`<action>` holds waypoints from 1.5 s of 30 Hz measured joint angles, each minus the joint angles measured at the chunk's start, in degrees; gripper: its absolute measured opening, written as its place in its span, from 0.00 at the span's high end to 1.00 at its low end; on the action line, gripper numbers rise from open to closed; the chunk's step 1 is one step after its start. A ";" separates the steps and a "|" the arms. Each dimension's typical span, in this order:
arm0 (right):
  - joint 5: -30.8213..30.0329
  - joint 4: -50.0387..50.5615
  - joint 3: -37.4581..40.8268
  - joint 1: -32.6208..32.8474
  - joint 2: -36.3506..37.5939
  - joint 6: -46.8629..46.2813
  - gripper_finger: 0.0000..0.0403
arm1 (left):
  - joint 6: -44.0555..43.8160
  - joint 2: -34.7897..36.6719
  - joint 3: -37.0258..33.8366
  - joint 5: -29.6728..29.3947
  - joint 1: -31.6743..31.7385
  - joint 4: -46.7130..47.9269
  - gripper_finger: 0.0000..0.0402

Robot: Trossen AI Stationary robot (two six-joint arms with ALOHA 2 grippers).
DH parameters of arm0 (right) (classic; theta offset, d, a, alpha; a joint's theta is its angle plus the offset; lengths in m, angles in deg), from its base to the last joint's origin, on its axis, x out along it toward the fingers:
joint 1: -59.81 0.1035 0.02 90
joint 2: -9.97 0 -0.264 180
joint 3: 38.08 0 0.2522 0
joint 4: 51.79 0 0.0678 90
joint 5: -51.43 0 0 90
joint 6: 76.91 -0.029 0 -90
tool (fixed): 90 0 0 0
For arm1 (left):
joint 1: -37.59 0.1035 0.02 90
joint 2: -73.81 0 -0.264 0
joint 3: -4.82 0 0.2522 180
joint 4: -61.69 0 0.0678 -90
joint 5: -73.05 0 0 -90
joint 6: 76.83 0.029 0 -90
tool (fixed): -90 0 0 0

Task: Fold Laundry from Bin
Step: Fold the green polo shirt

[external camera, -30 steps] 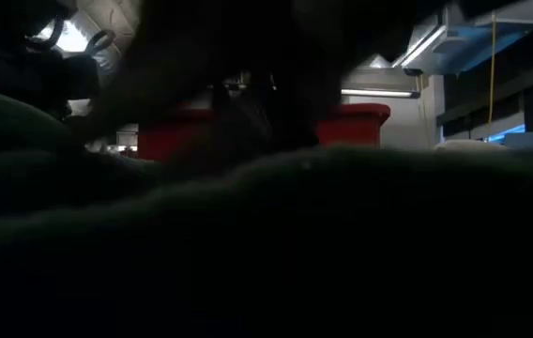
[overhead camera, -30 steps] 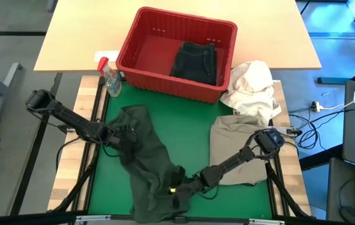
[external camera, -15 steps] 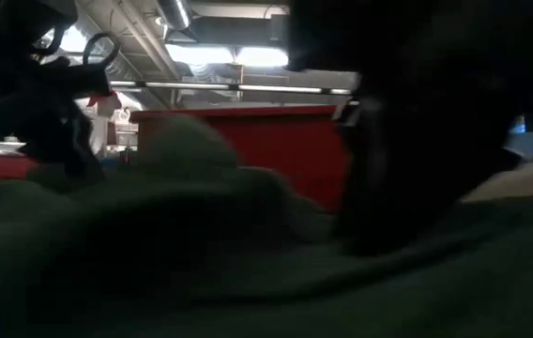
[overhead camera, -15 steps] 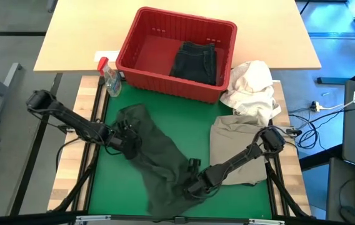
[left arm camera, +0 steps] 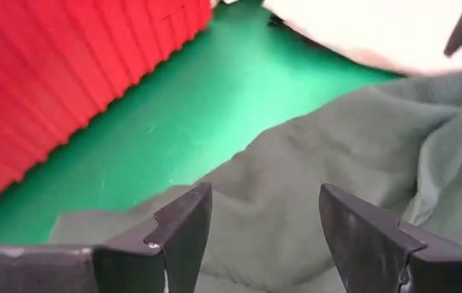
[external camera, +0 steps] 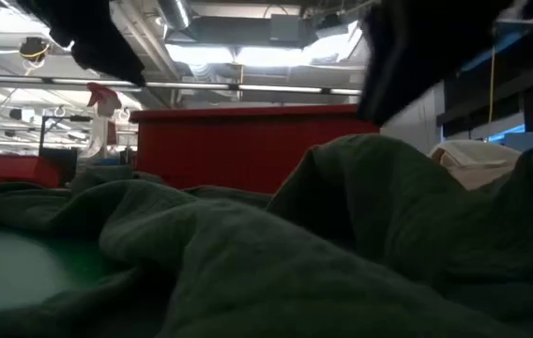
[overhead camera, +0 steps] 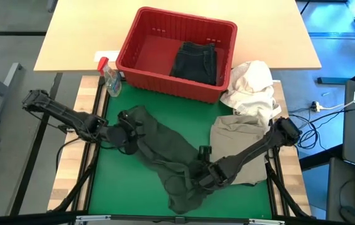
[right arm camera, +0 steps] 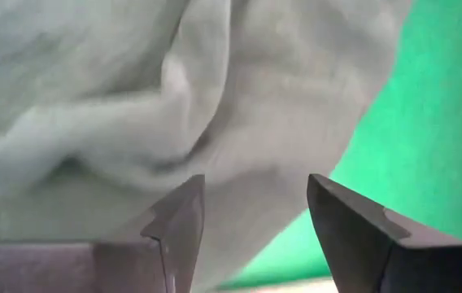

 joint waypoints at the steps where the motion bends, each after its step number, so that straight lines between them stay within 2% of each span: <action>1: -0.98 -1.48 0.07 -0.38 0.19 1.35 0.46 | -1.44 0.57 0.18 0.07 0.47 0.71 0.45; 5: -0.06 -6.79 0.11 -2.19 0.86 5.93 0.46 | -7.67 1.34 -1.09 2.83 3.99 4.25 0.44; 11: 6.87 -18.88 6.72 -6.29 0.75 10.34 0.46 | -14.60 -1.36 -6.72 11.44 11.82 4.26 0.38; 15: 10.94 -25.80 11.01 -8.65 0.83 9.38 0.46 | -13.94 -4.30 -7.84 9.63 15.93 4.13 0.38; 19: 11.89 -31.64 13.90 -9.09 0.83 8.23 0.46 | -9.25 -7.15 -7.84 8.51 19.91 2.20 0.39; 21: 11.90 -33.35 14.86 -9.06 0.83 8.21 0.46 | -6.97 -8.84 -7.84 9.98 21.29 1.25 0.40; 23: 12.03 -34.96 15.58 -9.01 0.83 8.19 0.46 | -4.43 -10.77 -7.84 13.87 22.43 0.87 0.42; 29: 13.32 -35.61 15.85 -9.03 0.83 7.89 0.46 | -0.37 -14.31 -7.86 19.05 23.24 -0.10 0.55; 33: 13.41 -35.58 15.85 -9.03 0.83 7.20 0.46 | 0.43 -12.99 -7.73 21.46 22.35 -0.85 0.72; 38: 13.41 -35.53 15.85 -9.03 0.83 7.20 0.46 | 0.76 -9.25 -4.51 25.66 20.87 4.42 0.96; 45: 13.41 -35.66 15.85 -9.07 0.86 7.20 0.46 | -1.23 -1.39 0.18 28.04 16.75 19.02 0.98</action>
